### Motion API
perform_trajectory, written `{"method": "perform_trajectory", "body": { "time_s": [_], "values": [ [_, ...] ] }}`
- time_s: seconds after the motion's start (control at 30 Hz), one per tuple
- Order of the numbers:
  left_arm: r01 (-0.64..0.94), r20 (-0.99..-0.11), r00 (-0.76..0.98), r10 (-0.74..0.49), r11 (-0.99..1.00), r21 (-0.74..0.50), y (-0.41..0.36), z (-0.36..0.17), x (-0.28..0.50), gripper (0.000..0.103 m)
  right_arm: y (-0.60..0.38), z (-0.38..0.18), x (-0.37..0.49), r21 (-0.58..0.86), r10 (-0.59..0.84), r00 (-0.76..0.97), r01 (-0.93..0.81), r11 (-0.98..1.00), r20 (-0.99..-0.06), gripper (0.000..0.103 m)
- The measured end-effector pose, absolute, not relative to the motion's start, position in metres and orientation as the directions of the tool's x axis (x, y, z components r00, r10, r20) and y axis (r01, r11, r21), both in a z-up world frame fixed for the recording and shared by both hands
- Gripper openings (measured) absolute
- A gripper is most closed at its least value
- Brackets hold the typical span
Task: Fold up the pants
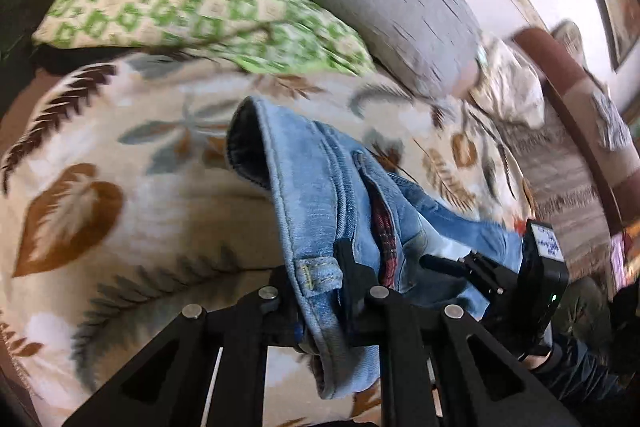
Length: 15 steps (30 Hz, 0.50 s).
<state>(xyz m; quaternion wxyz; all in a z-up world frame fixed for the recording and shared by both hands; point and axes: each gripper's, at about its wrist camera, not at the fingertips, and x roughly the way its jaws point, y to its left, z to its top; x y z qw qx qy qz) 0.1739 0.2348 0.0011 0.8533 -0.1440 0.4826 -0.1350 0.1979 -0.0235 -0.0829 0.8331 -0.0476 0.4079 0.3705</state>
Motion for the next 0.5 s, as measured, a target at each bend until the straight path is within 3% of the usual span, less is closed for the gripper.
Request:
{"method": "perform_trajectory", "body": {
  "time_s": [0.2,0.27,0.33,0.43,0.5],
  "values": [
    [0.000,-0.902,0.371,-0.221,0.971,-0.238,0.262,-0.072,0.185,0.018,0.035,-0.112,0.204,0.112,0.477,0.380,-0.679,0.726,-0.792,0.088],
    [-0.037,-0.918,0.342,-0.199,0.974,-0.225,0.269,-0.099,0.190,0.047,0.035,-0.115,0.199,0.075,0.472,0.430,-0.673,0.736,-0.769,0.095],
    [-0.068,-0.902,0.374,-0.216,0.964,-0.259,0.277,-0.106,0.192,0.054,0.034,-0.116,0.200,0.082,0.476,0.428,-0.671,0.737,-0.768,0.095],
    [-0.098,-0.913,0.379,-0.149,0.975,-0.200,0.280,-0.094,0.187,0.084,0.021,-0.108,0.202,0.094,0.471,0.433,-0.652,0.752,-0.768,0.095],
    [-0.097,-0.895,0.434,-0.102,0.982,-0.160,0.280,-0.070,0.175,0.086,0.000,-0.095,0.194,0.115,0.494,0.455,-0.639,0.761,-0.740,0.095]
  ]
}}
